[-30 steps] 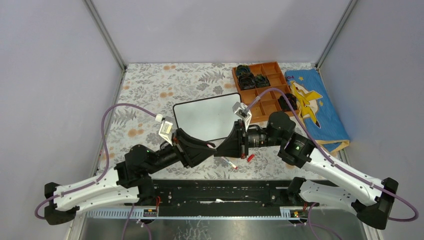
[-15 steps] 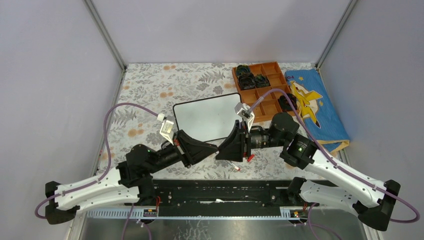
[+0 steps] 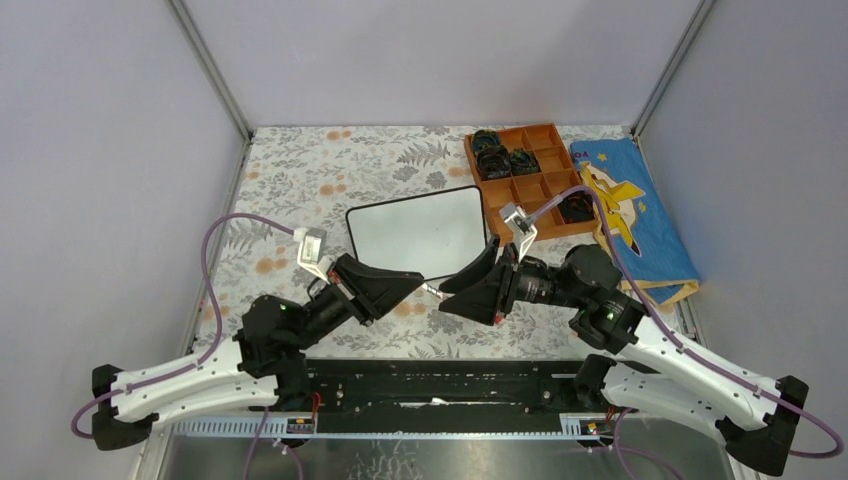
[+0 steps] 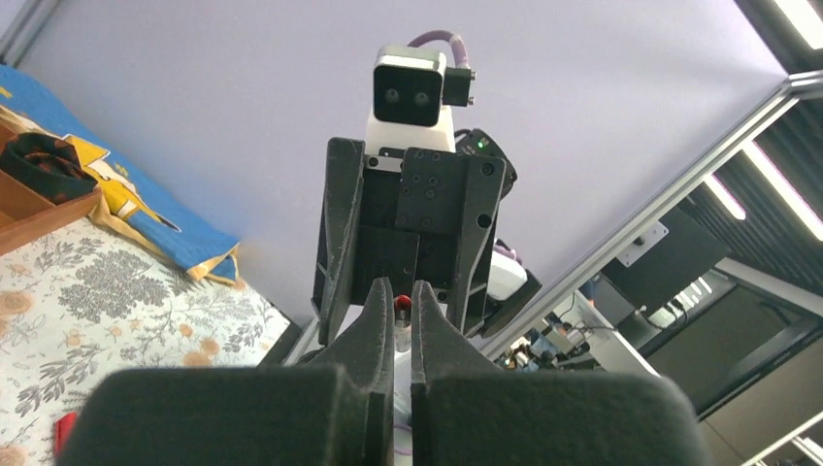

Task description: Write a sentence on the whiteboard

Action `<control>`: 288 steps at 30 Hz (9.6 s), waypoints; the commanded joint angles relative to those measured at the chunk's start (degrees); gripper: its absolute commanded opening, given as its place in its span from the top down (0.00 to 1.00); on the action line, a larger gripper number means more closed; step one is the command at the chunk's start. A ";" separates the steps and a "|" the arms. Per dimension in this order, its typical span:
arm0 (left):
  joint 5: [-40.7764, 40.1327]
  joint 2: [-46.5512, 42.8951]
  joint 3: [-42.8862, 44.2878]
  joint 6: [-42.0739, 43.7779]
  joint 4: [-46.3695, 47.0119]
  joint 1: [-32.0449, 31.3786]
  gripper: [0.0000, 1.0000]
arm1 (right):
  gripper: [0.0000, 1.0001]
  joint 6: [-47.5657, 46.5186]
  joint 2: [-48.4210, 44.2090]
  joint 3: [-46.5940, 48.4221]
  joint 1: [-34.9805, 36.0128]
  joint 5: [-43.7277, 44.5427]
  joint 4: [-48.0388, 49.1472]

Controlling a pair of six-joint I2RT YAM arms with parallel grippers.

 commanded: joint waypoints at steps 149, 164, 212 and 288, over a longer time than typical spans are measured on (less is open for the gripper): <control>-27.03 8.82 -7.68 -9.74 20.67 -2.30 1.00 | 0.79 15.33 4.20 -7.17 0.34 20.97 24.94; -29.87 2.96 1.49 -8.51 -15.75 -2.29 0.12 | 1.00 0.76 -5.08 -1.40 0.33 27.67 1.17; 14.93 0.63 3.95 11.99 -37.07 61.15 0.01 | 1.00 -17.47 -0.66 3.95 0.69 38.33 -19.49; 38.44 36.97 37.36 41.67 -46.58 51.92 0.03 | 1.00 -33.14 4.57 -5.03 22.30 63.78 -4.25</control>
